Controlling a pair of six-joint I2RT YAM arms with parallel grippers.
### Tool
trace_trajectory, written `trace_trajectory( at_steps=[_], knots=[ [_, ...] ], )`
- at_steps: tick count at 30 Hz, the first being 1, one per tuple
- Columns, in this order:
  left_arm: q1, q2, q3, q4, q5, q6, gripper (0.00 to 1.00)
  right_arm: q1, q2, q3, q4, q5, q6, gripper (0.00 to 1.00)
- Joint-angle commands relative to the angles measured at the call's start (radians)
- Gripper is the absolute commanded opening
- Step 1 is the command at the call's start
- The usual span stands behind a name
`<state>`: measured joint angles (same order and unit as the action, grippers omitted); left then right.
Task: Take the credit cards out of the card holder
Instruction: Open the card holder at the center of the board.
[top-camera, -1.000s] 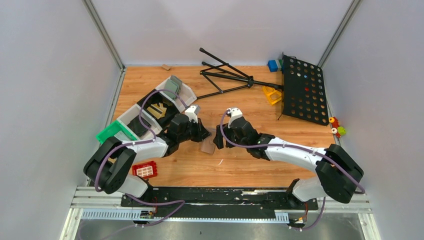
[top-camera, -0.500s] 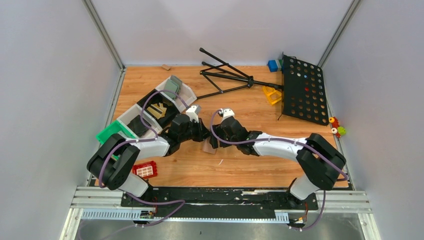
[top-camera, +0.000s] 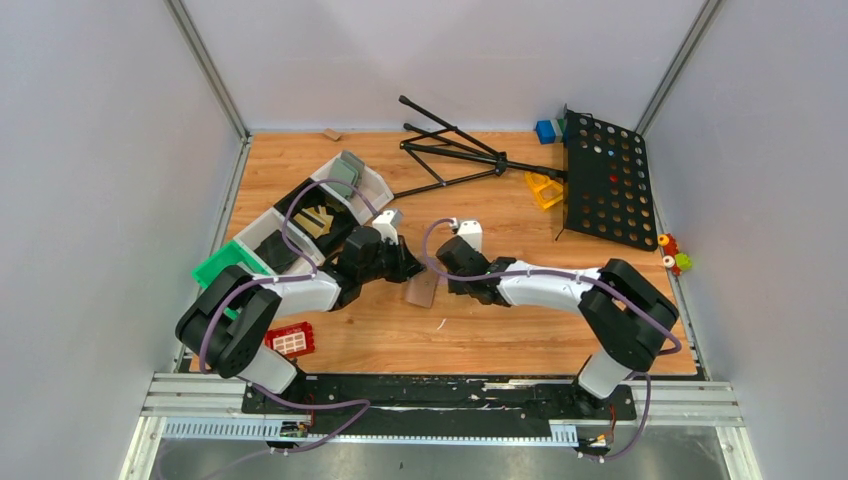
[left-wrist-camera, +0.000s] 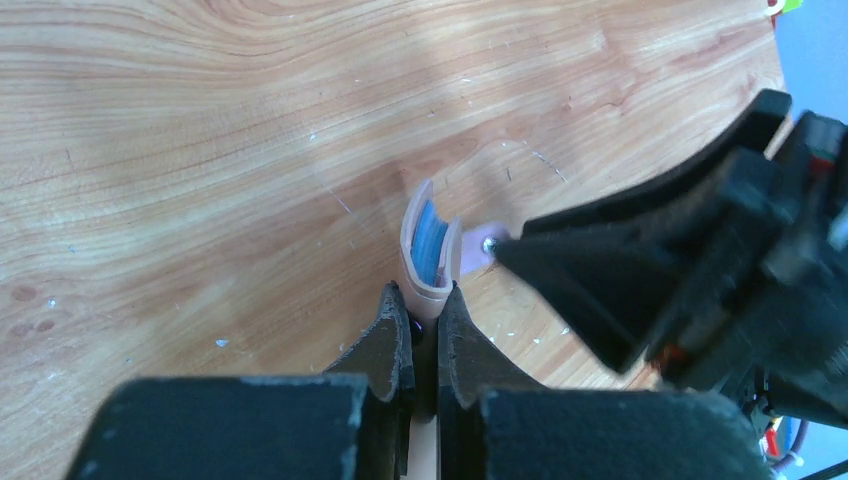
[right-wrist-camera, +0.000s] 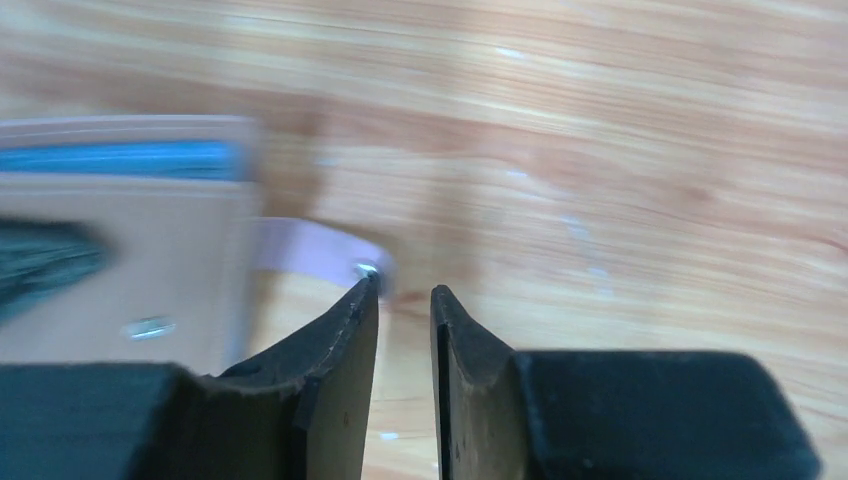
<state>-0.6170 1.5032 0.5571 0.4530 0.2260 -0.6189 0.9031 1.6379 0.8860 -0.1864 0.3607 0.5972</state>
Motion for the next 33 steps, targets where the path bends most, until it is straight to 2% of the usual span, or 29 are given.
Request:
trace_trajectory(
  at_steps=[1,4,14,16,18,21,24,27,33],
  knots=[
    [-0.007,0.004,0.016,-0.039,-0.010,0.045,0.03,-0.055,-0.036,-0.047,-0.119,0.146,0.006,0.26],
    [-0.007,0.003,0.018,-0.041,-0.007,0.047,0.03,-0.062,-0.075,-0.057,-0.114,0.142,-0.023,0.26],
    [-0.006,0.003,0.021,-0.043,0.000,0.054,0.03,-0.075,-0.239,-0.098,-0.071,0.104,-0.187,0.41],
    [-0.007,0.007,0.023,-0.047,-0.001,0.052,0.03,-0.087,-0.310,-0.144,0.025,0.015,-0.257,0.56],
    [-0.006,0.006,0.024,-0.047,0.000,0.055,0.03,-0.109,-0.390,-0.211,0.153,-0.109,-0.306,0.76],
    [-0.006,-0.001,0.019,-0.032,0.020,0.065,0.03,-0.163,-0.441,-0.277,0.312,-0.260,-0.301,0.87],
    [-0.007,-0.011,0.009,-0.015,0.030,0.082,0.03,-0.173,-0.370,-0.230,0.316,-0.293,-0.340,0.86],
    [-0.006,-0.016,-0.005,0.002,0.032,0.084,0.04,-0.172,-0.277,-0.149,0.229,-0.296,-0.341,0.80],
    [-0.006,-0.012,0.010,-0.042,-0.007,0.070,0.06,-0.173,-0.250,-0.270,0.429,-0.344,-0.293,0.74]
  ],
)
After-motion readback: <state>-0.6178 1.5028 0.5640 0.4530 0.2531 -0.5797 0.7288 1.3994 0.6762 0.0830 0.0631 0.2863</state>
